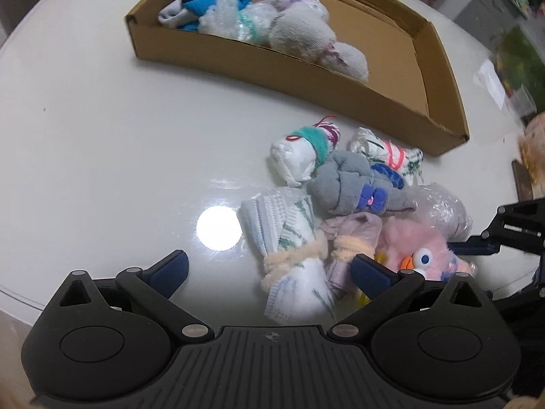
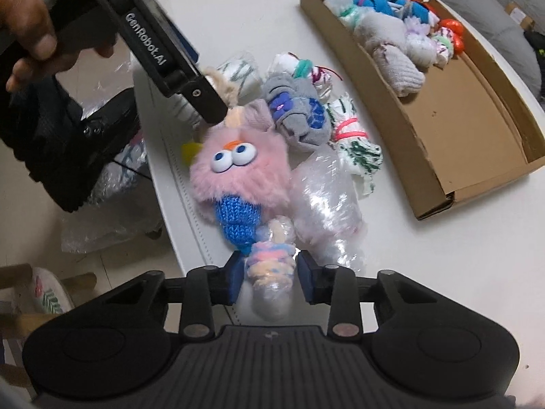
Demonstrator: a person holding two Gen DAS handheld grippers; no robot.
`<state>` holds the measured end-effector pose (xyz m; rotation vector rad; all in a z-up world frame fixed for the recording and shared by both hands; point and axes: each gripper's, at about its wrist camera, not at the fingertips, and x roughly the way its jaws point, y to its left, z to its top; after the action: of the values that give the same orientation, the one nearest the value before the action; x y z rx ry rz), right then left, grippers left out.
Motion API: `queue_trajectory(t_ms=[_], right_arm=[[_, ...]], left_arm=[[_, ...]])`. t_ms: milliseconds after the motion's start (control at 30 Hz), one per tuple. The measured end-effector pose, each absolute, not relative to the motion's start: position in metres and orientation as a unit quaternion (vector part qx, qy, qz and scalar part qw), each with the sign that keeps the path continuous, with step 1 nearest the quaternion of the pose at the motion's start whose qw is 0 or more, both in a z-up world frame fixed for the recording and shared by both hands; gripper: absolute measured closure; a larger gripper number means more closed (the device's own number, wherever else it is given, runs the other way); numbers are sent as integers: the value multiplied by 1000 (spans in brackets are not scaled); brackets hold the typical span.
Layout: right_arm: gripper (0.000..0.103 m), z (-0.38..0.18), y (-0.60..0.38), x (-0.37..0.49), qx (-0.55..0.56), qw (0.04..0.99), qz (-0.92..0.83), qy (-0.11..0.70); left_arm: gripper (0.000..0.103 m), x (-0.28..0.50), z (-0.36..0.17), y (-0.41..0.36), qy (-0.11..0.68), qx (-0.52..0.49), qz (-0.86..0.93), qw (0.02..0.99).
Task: Organize objects
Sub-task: 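Grasp the white-green striped sock with left gripper while right grasps clear pastel roll, then lower the striped sock and pastel roll into the tray and open both grippers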
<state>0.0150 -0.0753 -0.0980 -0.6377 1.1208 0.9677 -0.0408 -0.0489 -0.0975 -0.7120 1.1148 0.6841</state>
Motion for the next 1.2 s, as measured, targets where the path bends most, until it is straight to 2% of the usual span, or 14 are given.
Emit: queue_trajectory(t_ms=[67,100,200,433,533,700,900,1200], right_arm=[[73,-98,-77,18,-277,694,431,506],[76,-98,-78,18,-273,695,430,507],[76,-98,-79,18,-273,696,428,508],[76,-97,-80,19,-271,695,427,511],[76,-98,-81,20,-267,696,424,514],[78,-98,-82,25,-258,698,420,520],[78,-87,-89,26,-235,710,414,519],[78,-55,-113,37,-164,753,405,492]], left_arm=[[1,-45,-98,-49,502,-329,316,735],[1,-47,-98,-48,500,-331,318,735],[1,-57,-96,-43,482,-358,323,732],[3,-61,-93,-47,482,-340,344,731],[13,-56,-92,-45,490,-303,363,732],[37,-44,-92,-55,504,-239,378,739],[44,-45,-88,-48,499,-250,372,742],[44,-42,-49,-33,456,-241,392,762]])
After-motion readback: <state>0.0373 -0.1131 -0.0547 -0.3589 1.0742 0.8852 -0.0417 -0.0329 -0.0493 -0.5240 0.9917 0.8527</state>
